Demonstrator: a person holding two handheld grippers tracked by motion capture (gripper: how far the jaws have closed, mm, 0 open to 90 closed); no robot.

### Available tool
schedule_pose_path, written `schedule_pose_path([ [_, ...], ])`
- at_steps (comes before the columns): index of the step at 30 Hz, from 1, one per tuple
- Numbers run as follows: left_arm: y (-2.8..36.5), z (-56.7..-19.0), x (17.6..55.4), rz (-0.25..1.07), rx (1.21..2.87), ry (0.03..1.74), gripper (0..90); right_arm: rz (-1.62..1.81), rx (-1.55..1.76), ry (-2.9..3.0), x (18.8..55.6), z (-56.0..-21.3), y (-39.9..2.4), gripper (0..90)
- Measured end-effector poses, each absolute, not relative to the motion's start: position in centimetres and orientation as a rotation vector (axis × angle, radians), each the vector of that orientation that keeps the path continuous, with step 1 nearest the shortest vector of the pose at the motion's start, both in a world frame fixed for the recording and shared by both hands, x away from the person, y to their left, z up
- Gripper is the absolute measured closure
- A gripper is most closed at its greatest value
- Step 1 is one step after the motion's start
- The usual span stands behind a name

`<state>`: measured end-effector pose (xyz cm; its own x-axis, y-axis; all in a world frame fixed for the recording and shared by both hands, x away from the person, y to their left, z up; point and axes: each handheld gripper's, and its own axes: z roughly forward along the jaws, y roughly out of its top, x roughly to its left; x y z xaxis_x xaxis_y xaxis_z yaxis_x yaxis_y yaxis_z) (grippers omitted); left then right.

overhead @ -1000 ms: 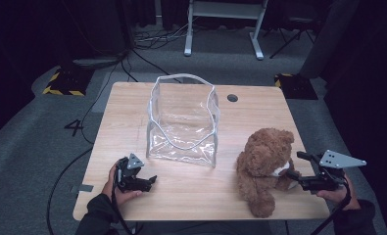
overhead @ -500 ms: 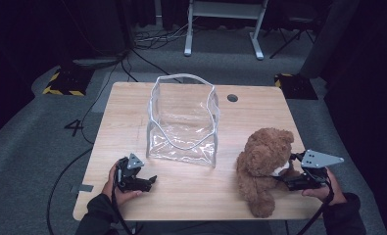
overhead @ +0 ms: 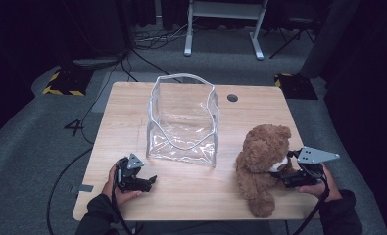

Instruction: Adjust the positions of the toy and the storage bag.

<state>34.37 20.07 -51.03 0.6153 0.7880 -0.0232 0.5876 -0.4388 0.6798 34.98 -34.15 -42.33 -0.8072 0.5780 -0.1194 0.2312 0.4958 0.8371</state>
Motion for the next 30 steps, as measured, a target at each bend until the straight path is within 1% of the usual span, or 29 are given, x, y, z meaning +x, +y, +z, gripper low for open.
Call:
schedule_pose_path([
  [1, 20.1, -51.0, 34.4, 0.393, 2.180, 1.076, 9.7, 1.235, 0.673, 2.358, 35.0, -42.3, -34.1, 20.1],
  [2, 20.1, -51.0, 34.4, 0.393, 2.180, 1.076, 9.7, 1.234, 0.659, 2.360, 34.9, -42.5, -33.8, 31.8],
  [3, 20.1, -51.0, 34.4, 0.393, 2.180, 1.076, 9.7, 1.237, 0.656, 2.367, 34.9, -42.6, -33.7, 39.6],
  [4, 20.1, -51.0, 34.4, 0.393, 2.180, 1.076, 9.7, 1.243, 0.643, 2.376, 34.8, -42.6, -33.6, 44.3],
  [6, 20.1, -51.0, 34.4, 0.394, 2.180, 1.076, 9.7, 1.227, 0.627, 2.374, 34.6, -42.7, -33.3, 50.9],
  [9, 20.1, -51.0, 34.4, 0.395, 2.180, 1.076, 9.7, 1.222, 0.617, 2.392, 34.6, -42.9, -33.3, 56.0],
  [14, 20.1, -51.0, 34.4, 0.395, 2.180, 1.076, 9.7, 1.207, 0.570, 2.417, 34.3, -43.6, -33.1, 72.7],
  [15, 20.1, -51.0, 34.4, 0.395, 2.180, 1.076, 9.7, 1.207, 0.570, 2.417, 34.3, -43.6, -33.1, 72.7],
  [16, 20.1, -51.0, 34.4, 0.395, 2.180, 1.076, 9.7, 1.212, 0.562, 2.407, 34.3, -43.8, -33.0, 78.3],
  [17, 20.1, -51.0, 34.4, 0.394, 2.180, 1.076, 9.7, 1.222, 0.567, 2.398, 34.3, -43.8, -33.1, 82.0],
  [18, 20.1, -51.0, 34.4, 0.394, 2.180, 1.076, 9.7, 1.222, 0.567, 2.398, 34.3, -43.8, -33.1, 82.0],
  [19, 20.1, -51.0, 34.4, 0.394, 2.180, 1.077, 9.7, 1.236, 0.575, 2.374, 34.3, -44.1, -33.2, 87.9],
  [30, 20.0, -51.0, 34.4, 0.393, 2.181, 1.081, 9.2, 1.319, 0.603, 2.335, 34.9, -44.9, -33.5, 88.8],
])
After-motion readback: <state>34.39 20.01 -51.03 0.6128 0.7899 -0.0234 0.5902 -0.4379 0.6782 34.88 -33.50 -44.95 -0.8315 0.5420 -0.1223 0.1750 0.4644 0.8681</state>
